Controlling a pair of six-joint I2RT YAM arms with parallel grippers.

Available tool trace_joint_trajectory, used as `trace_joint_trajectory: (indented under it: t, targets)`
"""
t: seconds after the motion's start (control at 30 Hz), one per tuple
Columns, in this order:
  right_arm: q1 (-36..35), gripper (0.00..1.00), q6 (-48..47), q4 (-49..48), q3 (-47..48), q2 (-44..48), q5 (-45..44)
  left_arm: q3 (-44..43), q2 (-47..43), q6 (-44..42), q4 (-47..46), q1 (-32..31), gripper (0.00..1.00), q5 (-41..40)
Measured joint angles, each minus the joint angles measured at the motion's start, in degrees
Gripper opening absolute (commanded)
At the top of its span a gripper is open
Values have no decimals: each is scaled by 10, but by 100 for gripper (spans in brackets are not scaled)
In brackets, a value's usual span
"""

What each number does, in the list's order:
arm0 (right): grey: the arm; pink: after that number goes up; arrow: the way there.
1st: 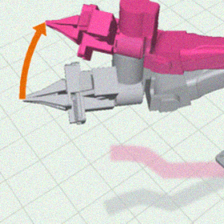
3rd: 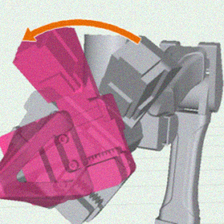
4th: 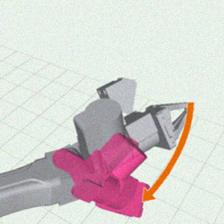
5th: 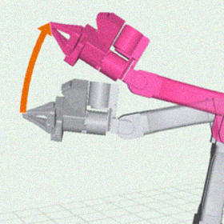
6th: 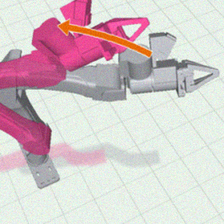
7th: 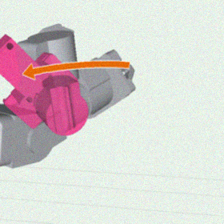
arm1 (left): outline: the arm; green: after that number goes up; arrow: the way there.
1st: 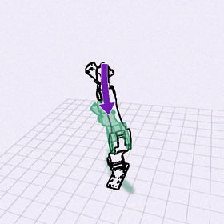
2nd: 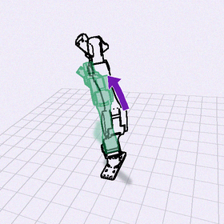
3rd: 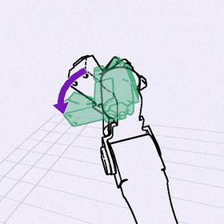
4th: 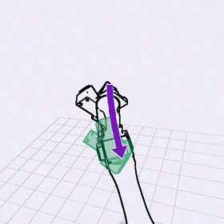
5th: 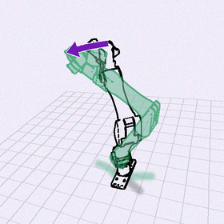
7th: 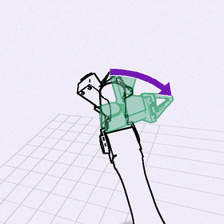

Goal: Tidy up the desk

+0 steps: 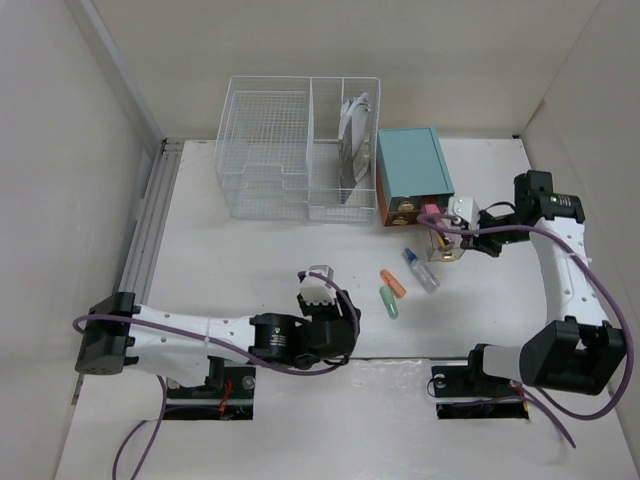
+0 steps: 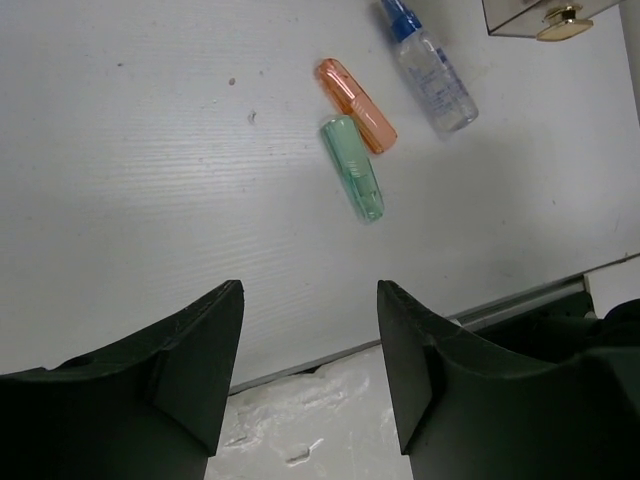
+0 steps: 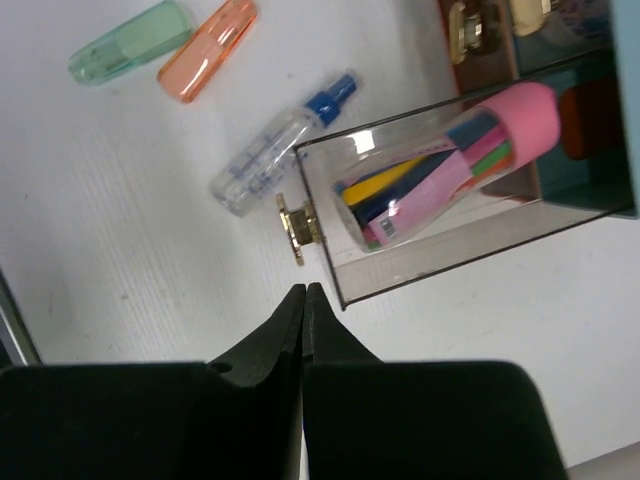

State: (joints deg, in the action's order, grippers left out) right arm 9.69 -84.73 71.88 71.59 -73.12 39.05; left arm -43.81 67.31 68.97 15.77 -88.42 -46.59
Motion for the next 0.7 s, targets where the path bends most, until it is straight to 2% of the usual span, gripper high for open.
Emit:
trace_joint_trajectory:
  t: [0.2,0.33,0.5,0.7]
  targets:
    - [0,0,-45,34,-24,-44,-32,-3,42,-75,-110,50,50,48]
    - [0,0,-51,39,-22,-101,-35,-6,73,-121,-193,101,55,96]
    - [0,0,-18,30,4,-160,-32,-49,159,-156,-234,139,71,152]
    - [0,0,51,-15,45,-197,-23,-102,255,-174,-235,142,76,199]
